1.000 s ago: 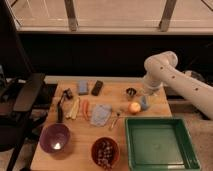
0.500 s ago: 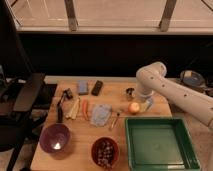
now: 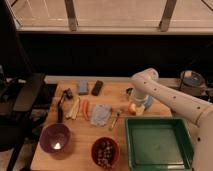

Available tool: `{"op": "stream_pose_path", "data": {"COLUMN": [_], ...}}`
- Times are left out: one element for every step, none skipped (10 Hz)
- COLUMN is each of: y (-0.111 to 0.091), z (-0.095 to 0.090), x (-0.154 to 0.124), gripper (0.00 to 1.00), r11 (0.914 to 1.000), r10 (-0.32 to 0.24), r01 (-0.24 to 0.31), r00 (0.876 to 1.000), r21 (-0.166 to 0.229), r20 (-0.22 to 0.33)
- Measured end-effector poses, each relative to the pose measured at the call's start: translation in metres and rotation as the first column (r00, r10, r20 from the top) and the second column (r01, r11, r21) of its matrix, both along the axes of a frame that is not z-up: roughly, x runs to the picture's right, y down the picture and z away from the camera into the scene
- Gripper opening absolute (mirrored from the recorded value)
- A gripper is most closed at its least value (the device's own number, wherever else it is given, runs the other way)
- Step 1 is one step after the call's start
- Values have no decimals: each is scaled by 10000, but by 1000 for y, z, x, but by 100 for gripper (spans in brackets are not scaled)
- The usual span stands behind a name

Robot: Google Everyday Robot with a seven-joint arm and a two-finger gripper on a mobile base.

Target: Place apple in table surface

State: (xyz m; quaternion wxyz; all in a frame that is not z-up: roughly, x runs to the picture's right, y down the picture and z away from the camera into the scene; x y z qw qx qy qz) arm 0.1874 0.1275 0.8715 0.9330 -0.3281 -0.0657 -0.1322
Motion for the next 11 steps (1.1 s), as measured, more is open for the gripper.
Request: {"op": "stream_pose_path", "data": {"y": [6,6,6,5,-2,-10,-25,-37,-50,-59,-71], "z": [7,9,10,7,0,-7,-20,-31,-45,-54,-68], "x": [2,3,3,4,7,4,-1,-1,-6,-11,-20], "gripper": [60,53,45,34,22,14,4,0,0,0,0], "r11": [9997,9994,9992,9985,9978,9971,9952,9927,9896,9866,9820], "r10": [144,259,326,506,666,710,787,878,937,962,942], "r01": [-145,-260,-327,-503,-668,-721,-824,-945,-1052,-1129,-1202], "r00": [9999,9996,9995,9986,9974,9965,9945,9922,9889,9856,9802], "r21": [-195,-224,-244,-198,49,237,524,746,984,1176,1455], "r20": [-52,-56,-15,124,286,447,695,884,1154,1390,1742]}}
